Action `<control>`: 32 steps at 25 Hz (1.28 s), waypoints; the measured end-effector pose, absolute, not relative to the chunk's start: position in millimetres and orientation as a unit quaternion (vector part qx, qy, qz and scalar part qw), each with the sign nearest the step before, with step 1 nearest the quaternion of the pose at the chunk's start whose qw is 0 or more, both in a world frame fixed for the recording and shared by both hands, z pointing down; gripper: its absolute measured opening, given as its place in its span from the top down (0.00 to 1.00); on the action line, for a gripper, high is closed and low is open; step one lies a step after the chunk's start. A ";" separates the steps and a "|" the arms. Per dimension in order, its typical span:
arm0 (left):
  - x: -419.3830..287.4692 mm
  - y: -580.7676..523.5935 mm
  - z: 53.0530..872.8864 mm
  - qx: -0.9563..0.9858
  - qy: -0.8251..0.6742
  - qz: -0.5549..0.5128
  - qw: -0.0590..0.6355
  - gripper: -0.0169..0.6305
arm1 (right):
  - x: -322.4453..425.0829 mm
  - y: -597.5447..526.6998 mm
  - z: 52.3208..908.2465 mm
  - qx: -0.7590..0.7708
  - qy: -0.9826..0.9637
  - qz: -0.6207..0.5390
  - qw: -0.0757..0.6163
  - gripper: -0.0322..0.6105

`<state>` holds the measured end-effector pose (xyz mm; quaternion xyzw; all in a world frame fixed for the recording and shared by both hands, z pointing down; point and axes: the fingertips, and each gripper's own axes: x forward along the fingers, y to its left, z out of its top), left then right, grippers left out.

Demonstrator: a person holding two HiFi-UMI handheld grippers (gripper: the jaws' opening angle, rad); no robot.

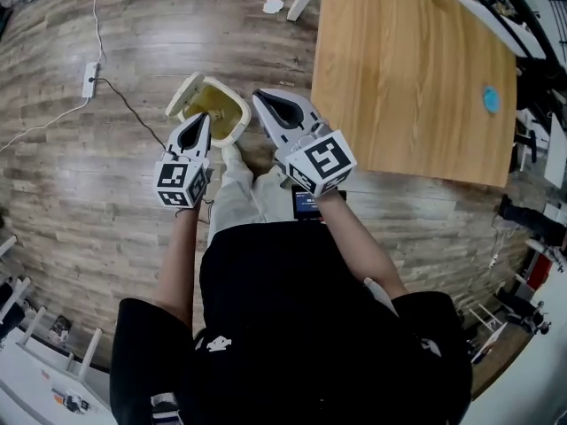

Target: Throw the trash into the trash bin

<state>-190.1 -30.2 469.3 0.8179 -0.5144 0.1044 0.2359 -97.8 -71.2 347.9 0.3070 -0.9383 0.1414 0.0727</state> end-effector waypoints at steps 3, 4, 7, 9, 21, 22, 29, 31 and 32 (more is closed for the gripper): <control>-194.5 -31.8 412.5 0.822 -0.534 0.074 0.181 0.96 | -92.1 -70.7 327.3 0.311 -0.940 0.122 0.066 0.95; -194.0 -29.4 391.8 0.824 -0.540 0.061 0.163 0.96 | -88.7 -67.4 322.9 0.313 -0.940 0.117 0.068 0.95; -179.2 -22.5 330.2 0.838 -0.534 0.029 0.111 0.96 | -74.9 -55.2 312.1 0.310 -0.941 0.112 0.069 0.95; -161.9 -22.5 293.9 0.853 -0.516 0.018 0.075 0.96 | -66.1 -51.5 299.2 0.308 -0.944 0.107 0.055 0.95; -117.3 -14.1 205.5 0.887 -0.461 -0.030 0.018 0.96 | -60.3 -39.4 226.7 0.299 -0.952 0.056 -0.032 0.95; -116.5 -13.7 202.9 0.887 -0.460 -0.032 0.015 0.96 | -58.9 -39.4 223.1 0.300 -0.952 0.053 -0.037 0.95; -118.5 -16.2 186.2 0.886 -0.460 -0.062 0.017 0.96 | -57.2 -41.3 209.8 0.304 -0.949 0.052 -0.059 0.95; -120.1 -15.4 190.1 0.885 -0.460 -0.070 0.027 0.96 | -56.3 -40.7 210.9 0.306 -0.949 0.053 -0.059 0.95; -120.3 -15.2 191.5 0.885 -0.458 -0.071 0.030 0.96 | -55.9 -40.6 210.4 0.307 -0.949 0.052 -0.059 0.95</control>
